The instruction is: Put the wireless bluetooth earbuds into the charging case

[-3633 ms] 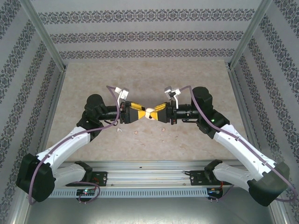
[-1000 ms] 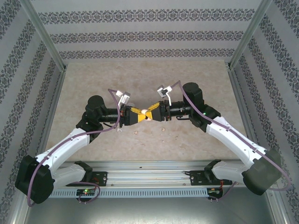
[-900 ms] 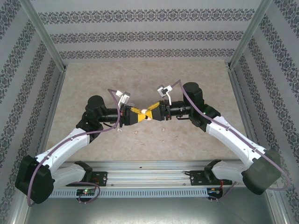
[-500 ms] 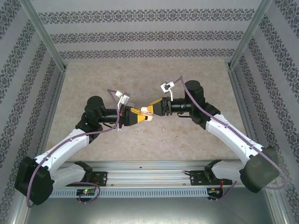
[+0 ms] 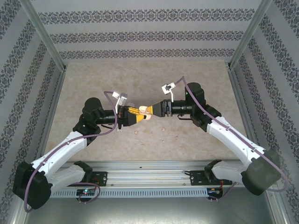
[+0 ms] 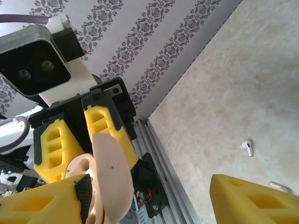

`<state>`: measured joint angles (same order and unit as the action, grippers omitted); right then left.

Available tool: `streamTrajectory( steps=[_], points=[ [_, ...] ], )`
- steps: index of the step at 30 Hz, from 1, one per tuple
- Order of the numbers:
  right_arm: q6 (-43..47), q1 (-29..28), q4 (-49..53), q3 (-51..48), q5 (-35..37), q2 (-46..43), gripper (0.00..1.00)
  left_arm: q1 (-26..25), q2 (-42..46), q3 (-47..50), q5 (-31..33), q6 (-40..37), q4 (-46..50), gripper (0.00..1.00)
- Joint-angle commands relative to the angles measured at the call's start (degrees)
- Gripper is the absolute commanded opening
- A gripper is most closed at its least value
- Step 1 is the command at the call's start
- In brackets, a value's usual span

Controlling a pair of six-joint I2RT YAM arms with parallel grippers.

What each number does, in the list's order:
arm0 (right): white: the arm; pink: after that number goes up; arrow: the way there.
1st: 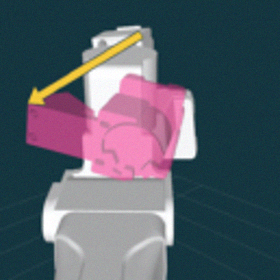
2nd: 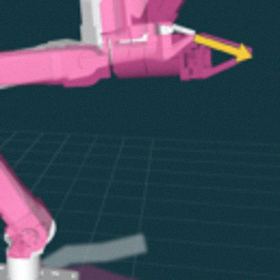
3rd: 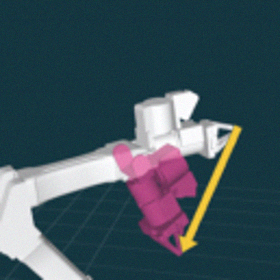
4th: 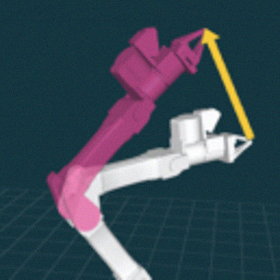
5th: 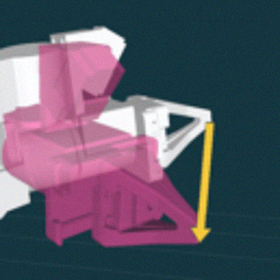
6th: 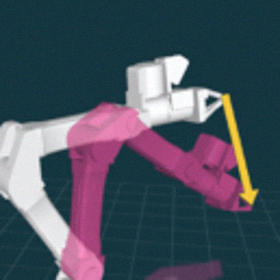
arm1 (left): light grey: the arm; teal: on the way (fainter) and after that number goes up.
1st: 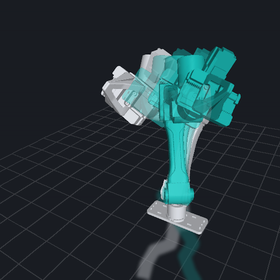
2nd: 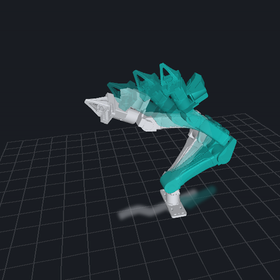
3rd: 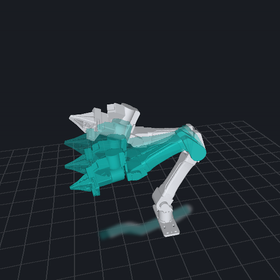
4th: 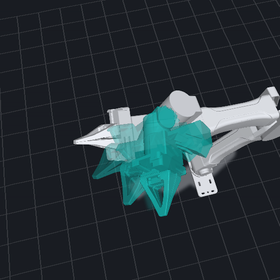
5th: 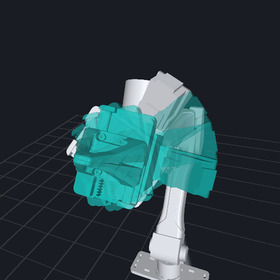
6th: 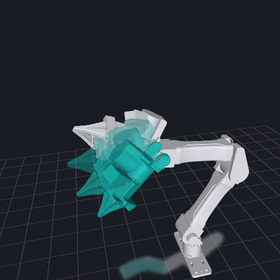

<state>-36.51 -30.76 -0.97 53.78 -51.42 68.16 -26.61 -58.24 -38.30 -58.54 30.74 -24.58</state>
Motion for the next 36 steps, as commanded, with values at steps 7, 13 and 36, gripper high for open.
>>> streamTrajectory(
  steps=[7, 13, 36],
  points=[
    [-3.65, -4.73, -1.49, 0.48, 2.60, 1.65, 0.73, -0.38, 7.72, 3.78, 8.62, -13.69, 4.57, 0.00],
    [-3.57, -4.75, 0.29, 1.64, 7.16, 0.63, 0.73, -0.42, 12.74, 6.01, 12.93, -19.95, 9.98, 0.00],
    [-6.19, -15.90, 21.22, 8.38, 37.12, 23.30, 0.51, -0.51, 30.29, 10.01, 30.26, -34.54, 30.14, 0.00]
  ],
)
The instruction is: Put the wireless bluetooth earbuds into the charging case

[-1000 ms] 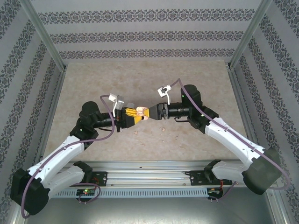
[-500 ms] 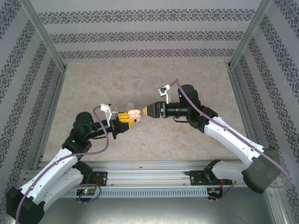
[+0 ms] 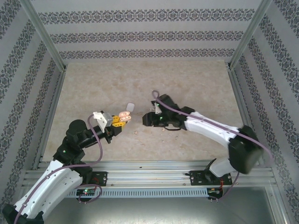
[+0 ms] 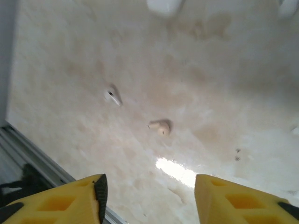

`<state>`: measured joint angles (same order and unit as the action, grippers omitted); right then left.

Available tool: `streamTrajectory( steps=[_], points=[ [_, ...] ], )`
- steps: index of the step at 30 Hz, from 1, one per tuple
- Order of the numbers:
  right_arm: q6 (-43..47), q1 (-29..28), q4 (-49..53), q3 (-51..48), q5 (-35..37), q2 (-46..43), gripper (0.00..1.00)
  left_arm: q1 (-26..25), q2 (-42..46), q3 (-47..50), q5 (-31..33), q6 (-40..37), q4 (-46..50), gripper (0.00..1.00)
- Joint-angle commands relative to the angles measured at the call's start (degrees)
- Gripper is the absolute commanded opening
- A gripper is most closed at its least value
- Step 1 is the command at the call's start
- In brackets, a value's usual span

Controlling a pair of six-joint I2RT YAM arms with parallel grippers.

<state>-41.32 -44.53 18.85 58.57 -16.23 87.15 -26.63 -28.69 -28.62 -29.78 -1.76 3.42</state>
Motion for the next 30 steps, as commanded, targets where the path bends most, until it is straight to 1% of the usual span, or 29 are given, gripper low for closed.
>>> streamTrajectory(
  steps=[1, 5, 9, 18, 25, 30],
  points=[
    [-1.61, -2.91, 1.18, 4.76, 1.43, 6.88, 0.49, -0.48, 0.65, 0.16, 1.25, -2.06, 2.48, 0.00],
    [-2.00, -4.92, 1.26, 8.62, 0.12, 14.42, 0.46, -0.54, 0.74, -0.38, -0.03, -1.73, 3.84, 0.00],
    [-1.86, -5.90, 1.84, 11.21, -0.35, 18.50, 0.46, -0.53, 1.16, -0.39, -0.40, -1.42, 4.08, 0.00],
    [0.31, -6.88, 6.19, 14.97, 1.53, 23.42, 0.42, -0.53, 1.42, -0.17, -0.58, -1.58, 3.70, 0.00],
    [1.13, -6.86, 7.47, 17.37, 2.35, 26.31, 0.40, -0.53, 1.44, 0.02, -0.60, -1.92, 3.36, 0.00],
    [2.69, -6.88, 9.88, 19.54, 4.18, 28.04, 0.37, -0.53, 1.45, 0.34, -0.54, -2.03, 2.99, 0.00]
  ],
)
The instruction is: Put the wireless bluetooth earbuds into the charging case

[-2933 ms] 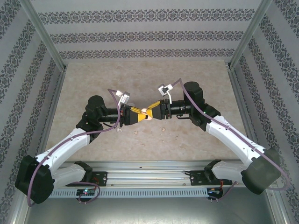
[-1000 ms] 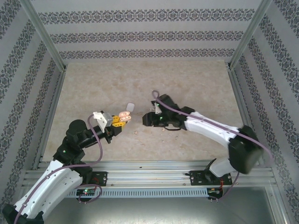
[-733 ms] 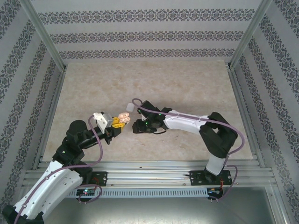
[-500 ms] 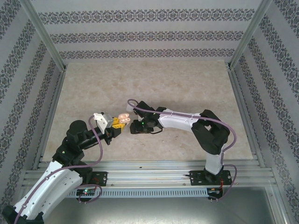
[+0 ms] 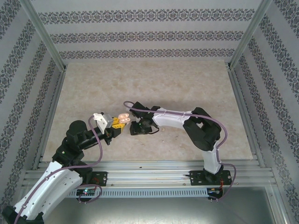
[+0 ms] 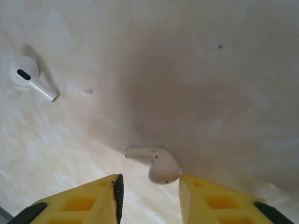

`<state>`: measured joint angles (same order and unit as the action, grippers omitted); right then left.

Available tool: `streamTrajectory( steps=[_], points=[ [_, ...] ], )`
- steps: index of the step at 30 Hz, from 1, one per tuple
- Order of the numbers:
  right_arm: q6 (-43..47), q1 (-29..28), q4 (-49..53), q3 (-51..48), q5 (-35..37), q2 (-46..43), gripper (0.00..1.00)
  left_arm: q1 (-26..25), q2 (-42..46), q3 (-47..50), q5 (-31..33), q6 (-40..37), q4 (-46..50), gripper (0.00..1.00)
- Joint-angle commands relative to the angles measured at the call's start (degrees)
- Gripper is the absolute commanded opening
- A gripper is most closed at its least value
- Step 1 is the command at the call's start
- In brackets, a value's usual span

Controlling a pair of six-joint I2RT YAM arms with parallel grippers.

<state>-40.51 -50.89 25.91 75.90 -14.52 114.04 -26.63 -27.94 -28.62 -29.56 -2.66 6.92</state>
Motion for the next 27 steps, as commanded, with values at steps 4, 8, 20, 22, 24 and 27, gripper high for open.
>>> streamTrajectory(
  steps=[4, 8, 20, 22, 24, 27],
  points=[
    [3.65, -0.52, 5.28, 3.42, 3.91, 2.15, 0.36, -0.57, 0.70, 0.41, -0.78, -1.15, -0.62, 0.00],
    [5.94, -0.52, 7.78, 3.91, 6.13, 2.10, 0.35, -0.53, 0.64, 0.56, -0.77, -1.05, -0.90, 0.00],
    [15.70, 0.72, 13.36, 5.14, 10.35, 1.39, 0.28, -0.53, 0.60, 0.98, -0.92, -0.60, -1.42, 0.00],
    [18.55, 1.29, 14.08, 5.11, 10.37, 1.01, 0.30, -0.53, 0.59, 1.04, -0.96, -0.42, -1.56, 0.00],
    [21.44, 2.05, 15.70, 5.39, 11.72, 0.62, 0.32, -0.55, 0.58, 0.94, -1.09, -0.40, -1.39, 0.00],
    [23.65, 3.90, 17.96, 5.51, 13.68, -0.46, 0.34, -0.53, 0.56, 0.94, -0.98, -0.20, -1.27, 0.00]
  ],
)
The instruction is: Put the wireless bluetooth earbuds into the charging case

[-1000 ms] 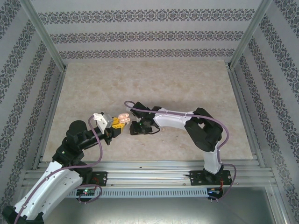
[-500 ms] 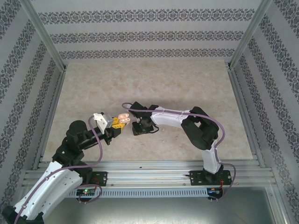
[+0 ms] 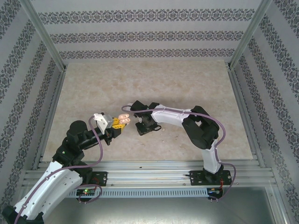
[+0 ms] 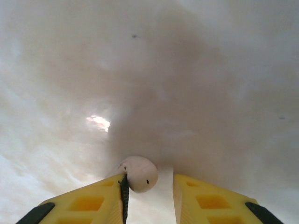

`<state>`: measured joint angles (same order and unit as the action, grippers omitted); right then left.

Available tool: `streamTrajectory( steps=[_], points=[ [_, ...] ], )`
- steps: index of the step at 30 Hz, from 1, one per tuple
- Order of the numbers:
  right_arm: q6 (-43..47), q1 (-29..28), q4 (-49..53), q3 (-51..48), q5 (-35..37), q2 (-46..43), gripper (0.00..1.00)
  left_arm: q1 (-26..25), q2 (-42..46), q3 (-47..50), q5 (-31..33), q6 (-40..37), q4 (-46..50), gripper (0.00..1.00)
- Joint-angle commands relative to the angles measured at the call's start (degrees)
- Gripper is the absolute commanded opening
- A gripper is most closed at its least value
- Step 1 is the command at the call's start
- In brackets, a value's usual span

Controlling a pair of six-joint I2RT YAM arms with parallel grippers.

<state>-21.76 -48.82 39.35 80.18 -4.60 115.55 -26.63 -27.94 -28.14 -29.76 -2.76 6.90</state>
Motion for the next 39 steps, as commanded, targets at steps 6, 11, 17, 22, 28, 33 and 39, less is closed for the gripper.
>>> streamTrajectory(
  steps=[6, 11, 17, 22, 28, 33, 39],
  points=[
    [3.73, 5.44, 3.97, -1.46, 2.59, -7.32, 0.35, -0.53, 0.61, 0.29, -0.60, -0.07, -0.92, 0.00],
    [-2.58, 5.27, 3.72, -2.43, 0.00, -9.24, 0.37, -0.57, 0.50, 0.73, -0.59, 0.46, -1.62, 0.00],
    [-16.50, 5.30, -3.62, -7.59, -5.71, -10.60, 0.42, -0.53, 0.52, 1.09, -0.74, 0.99, -2.51, 0.00],
    [-21.57, 4.75, -9.21, -9.53, -8.28, -8.72, 0.53, -0.54, 0.45, 1.28, -1.09, 1.25, -2.87, 0.00],
    [-21.96, 4.65, -9.05, -7.79, -8.30, -5.50, 0.54, -0.53, 0.51, 1.25, -1.29, 1.53, -2.77, 0.00],
    [-22.36, 4.55, -8.93, -7.15, -8.56, -3.95, 0.54, -0.53, 0.51, 1.26, -1.21, 1.53, -2.77, 0.00],
    [-21.45, 4.52, -8.49, -5.65, -8.47, -2.59, 0.53, -0.53, 0.52, 1.33, -1.11, 1.46, -2.85, 0.00]
  ],
)
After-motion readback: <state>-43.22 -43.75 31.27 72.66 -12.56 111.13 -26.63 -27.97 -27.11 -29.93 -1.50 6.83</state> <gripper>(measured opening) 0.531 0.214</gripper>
